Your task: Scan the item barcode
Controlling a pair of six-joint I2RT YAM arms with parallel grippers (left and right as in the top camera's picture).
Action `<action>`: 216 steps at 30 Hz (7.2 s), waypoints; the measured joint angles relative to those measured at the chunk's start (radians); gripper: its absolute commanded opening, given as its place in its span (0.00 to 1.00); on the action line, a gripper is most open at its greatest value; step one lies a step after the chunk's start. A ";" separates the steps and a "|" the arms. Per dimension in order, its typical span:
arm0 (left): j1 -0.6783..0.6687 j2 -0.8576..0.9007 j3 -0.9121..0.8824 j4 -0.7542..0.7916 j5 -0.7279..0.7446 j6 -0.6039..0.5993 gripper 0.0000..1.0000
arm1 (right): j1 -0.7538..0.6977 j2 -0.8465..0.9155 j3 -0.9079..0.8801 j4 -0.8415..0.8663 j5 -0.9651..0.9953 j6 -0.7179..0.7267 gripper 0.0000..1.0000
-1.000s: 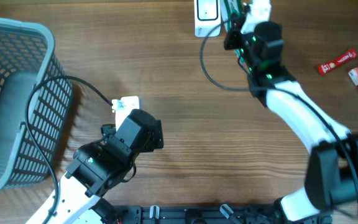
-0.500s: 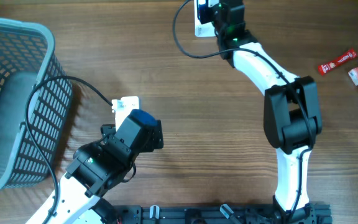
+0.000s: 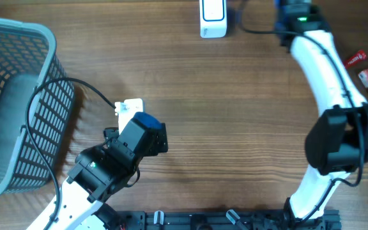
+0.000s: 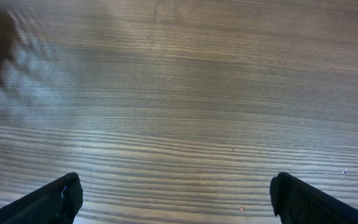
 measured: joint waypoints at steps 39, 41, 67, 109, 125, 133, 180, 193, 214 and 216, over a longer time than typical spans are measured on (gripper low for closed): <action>0.000 -0.001 0.000 0.000 0.000 0.000 1.00 | -0.246 -0.961 -0.256 -0.291 -1.119 0.478 1.00; 0.000 -0.001 0.000 0.000 0.000 0.000 1.00 | -0.246 -0.972 -0.256 -0.345 -1.117 0.481 1.00; 0.000 -0.001 0.000 0.000 0.000 0.004 1.00 | -0.104 -1.976 -1.395 0.718 -1.112 0.121 1.00; 0.000 -0.002 0.000 0.000 0.000 0.006 1.00 | -0.083 -1.994 -1.773 0.665 -0.738 0.478 1.00; 0.396 -0.510 -0.367 0.558 0.087 0.253 1.00 | -0.083 -1.994 -1.773 0.665 -0.738 0.478 1.00; 0.585 -0.830 -0.710 0.753 0.215 0.305 1.00 | -0.083 -1.995 -1.773 0.665 -0.738 0.478 1.00; 0.657 -0.957 -0.887 0.861 0.335 0.542 1.00 | -0.083 -1.995 -1.773 0.665 -0.737 0.468 1.00; 0.657 -0.957 -0.887 0.861 0.335 0.542 1.00 | -0.052 -1.995 -1.773 0.665 -0.737 0.026 1.00; 0.657 -0.957 -0.887 0.861 0.335 0.542 1.00 | -0.052 -1.995 -1.773 0.665 -0.737 -0.010 0.99; 0.657 -0.957 -0.887 0.861 0.335 0.542 1.00 | -0.052 -1.995 -1.773 0.665 -0.737 -0.010 1.00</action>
